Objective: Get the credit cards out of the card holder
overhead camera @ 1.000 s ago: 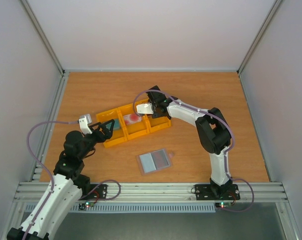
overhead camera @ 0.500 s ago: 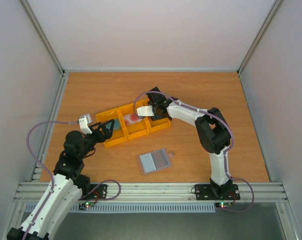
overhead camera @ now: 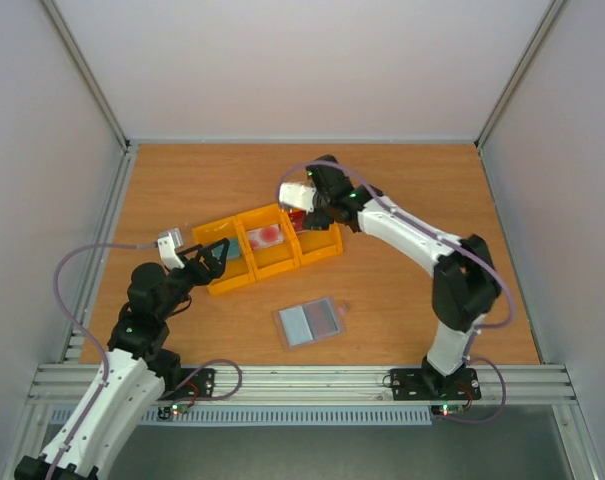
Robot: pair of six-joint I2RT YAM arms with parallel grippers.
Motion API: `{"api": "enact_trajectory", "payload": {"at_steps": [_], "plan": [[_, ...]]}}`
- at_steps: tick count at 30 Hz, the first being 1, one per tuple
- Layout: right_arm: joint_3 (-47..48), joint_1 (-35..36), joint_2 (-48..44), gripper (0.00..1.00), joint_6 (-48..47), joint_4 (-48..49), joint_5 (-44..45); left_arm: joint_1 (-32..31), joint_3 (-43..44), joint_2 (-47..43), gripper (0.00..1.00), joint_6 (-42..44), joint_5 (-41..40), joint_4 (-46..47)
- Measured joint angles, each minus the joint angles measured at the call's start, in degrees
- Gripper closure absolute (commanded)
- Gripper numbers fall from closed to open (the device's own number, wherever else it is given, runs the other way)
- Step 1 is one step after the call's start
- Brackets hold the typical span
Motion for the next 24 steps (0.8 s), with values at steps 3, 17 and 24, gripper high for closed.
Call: {"api": "enact_trajectory", "payload": {"at_steps": [3,17,24], "plan": [[-0.20,-0.39,-7.93,0.01,13.22,1.92,0.46,0.00,-0.79,-0.76,0.01,-0.02,0.04,0.63],[-12.33,-3.13,-35.10,0.07,67.10,-10.78,-2.51,0.02,-2.16,-0.70,0.01,-0.68,3.43,2.67],[-23.34,-2.84,-31.17,0.11,78.93,-23.12,-3.87,0.00,-2.58,3.02,0.01,-1.86,5.40,3.32]]}}
